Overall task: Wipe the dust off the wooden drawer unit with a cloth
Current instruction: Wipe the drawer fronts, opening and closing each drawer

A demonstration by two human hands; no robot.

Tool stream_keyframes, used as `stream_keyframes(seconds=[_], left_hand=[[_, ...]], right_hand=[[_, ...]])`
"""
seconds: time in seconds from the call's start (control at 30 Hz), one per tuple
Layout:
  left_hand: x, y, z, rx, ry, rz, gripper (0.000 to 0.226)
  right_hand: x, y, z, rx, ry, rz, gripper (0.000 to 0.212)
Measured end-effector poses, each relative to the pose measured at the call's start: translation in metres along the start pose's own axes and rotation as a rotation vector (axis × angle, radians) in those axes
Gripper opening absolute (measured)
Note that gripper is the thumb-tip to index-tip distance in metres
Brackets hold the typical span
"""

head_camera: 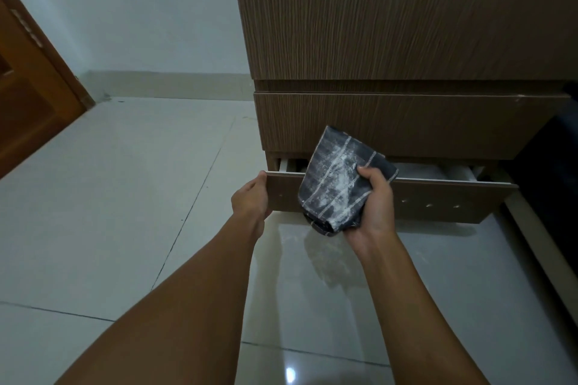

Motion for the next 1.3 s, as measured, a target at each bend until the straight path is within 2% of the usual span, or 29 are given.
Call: stream_keyframes(seconds=[0.17,0.23,0.3,0.4,0.73,1.0,1.2,1.3], left_hand=[[0.014,0.004,0.012,-0.024,-0.044,0.058,0.025],[0.019,0.005,0.015,-0.033,-0.067,0.046,0.024],[0.022,0.007,0.018,-0.047,-0.071,0.048,0.029],[0.028,0.010,0.022,-0.069,-0.083,0.052,0.031],[0.036,0.017,0.022,-0.069,-0.083,0.078,0.034],[0.042,0.026,0.021,-0.027,-0.033,0.145,0.037],[0.042,0.033,0.018,-0.015,-0.029,0.160,0.037],[0.042,0.033,0.017,-0.002,-0.028,0.173,0.038]], right_hand=[[-0.030,-0.003,-0.009,-0.055,-0.100,0.125,0.032],[-0.049,-0.003,-0.018,-0.187,-0.232,0.269,0.036],[-0.067,-0.005,-0.030,-0.363,-0.358,0.443,0.028],[-0.089,-0.007,-0.046,-0.543,-0.411,0.602,0.028],[-0.157,0.019,-0.083,-0.737,-0.488,0.732,0.052],[-0.190,0.052,-0.092,-0.746,-0.425,0.880,0.058],[-0.193,0.093,-0.089,-0.566,-0.452,0.764,0.050],[-0.188,0.105,-0.084,-0.570,-0.497,0.762,0.056]])
Point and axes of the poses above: each hand's wrist, its own y-axis towards the middle knuckle, its own x-axis out of the palm, z = x × y, the point moved 5 cm from there along y, towards the middle knuckle, and after that the axes turned 8 degrees about -x, right-handed, at the moved point
